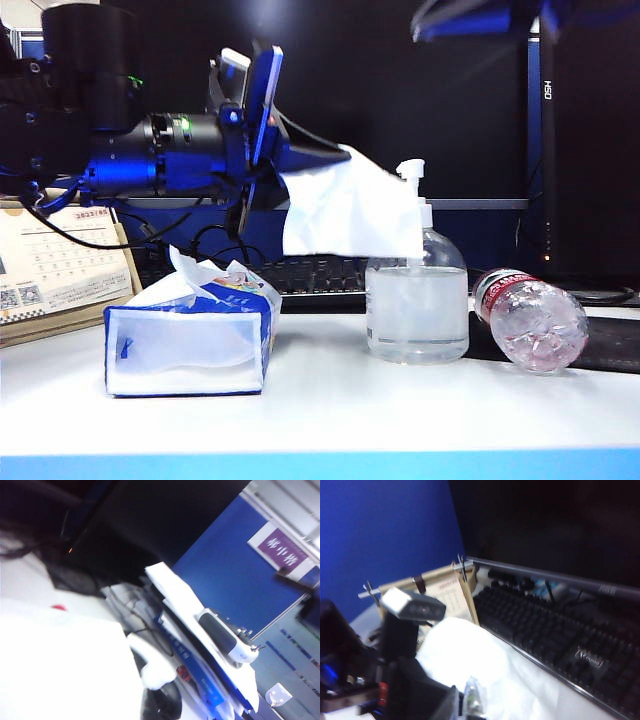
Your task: Pull out a tissue from the tissue dispenser, then press the switch of the alcohol sanitizer bottle to drop some sanitizer on the paper tissue, and finally place the treated tissue on the table.
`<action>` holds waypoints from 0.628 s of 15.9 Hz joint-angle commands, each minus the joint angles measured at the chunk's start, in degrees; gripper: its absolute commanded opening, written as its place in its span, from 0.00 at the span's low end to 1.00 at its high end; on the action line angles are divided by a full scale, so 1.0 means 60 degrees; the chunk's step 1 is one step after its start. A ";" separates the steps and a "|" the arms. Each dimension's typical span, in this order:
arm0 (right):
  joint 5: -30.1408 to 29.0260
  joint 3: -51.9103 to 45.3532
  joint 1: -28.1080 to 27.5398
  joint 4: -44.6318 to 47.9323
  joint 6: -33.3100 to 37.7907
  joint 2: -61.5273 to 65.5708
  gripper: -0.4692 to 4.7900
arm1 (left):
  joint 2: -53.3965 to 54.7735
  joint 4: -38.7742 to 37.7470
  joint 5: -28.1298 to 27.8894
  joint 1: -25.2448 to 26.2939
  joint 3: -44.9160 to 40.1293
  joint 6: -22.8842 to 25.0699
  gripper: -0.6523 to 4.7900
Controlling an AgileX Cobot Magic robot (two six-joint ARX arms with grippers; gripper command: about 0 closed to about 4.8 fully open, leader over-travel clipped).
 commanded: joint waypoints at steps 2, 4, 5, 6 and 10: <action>0.0732 0.0641 0.0004 -0.0805 -0.0528 -0.1158 0.14 | -0.0149 0.0659 0.0226 0.0182 0.0022 0.0080 0.11; 0.1497 0.0714 0.0004 -0.1275 -0.0780 -0.1869 0.14 | -0.0503 0.0648 0.0284 0.0572 0.0022 0.0098 0.11; 0.1902 0.0714 0.0000 -0.1603 -0.0896 -0.2262 0.13 | -0.0732 0.0619 0.0390 0.0798 0.0022 0.0087 0.11; 0.2193 0.0710 -0.0004 -0.1894 -0.0900 -0.2605 0.13 | -0.0954 0.0583 0.0503 0.1027 0.0022 0.0080 0.11; 0.2998 0.0710 -0.0015 -0.2688 -0.0925 -0.3993 0.13 | -0.2637 -0.0517 0.1362 0.2251 0.0018 0.0131 0.11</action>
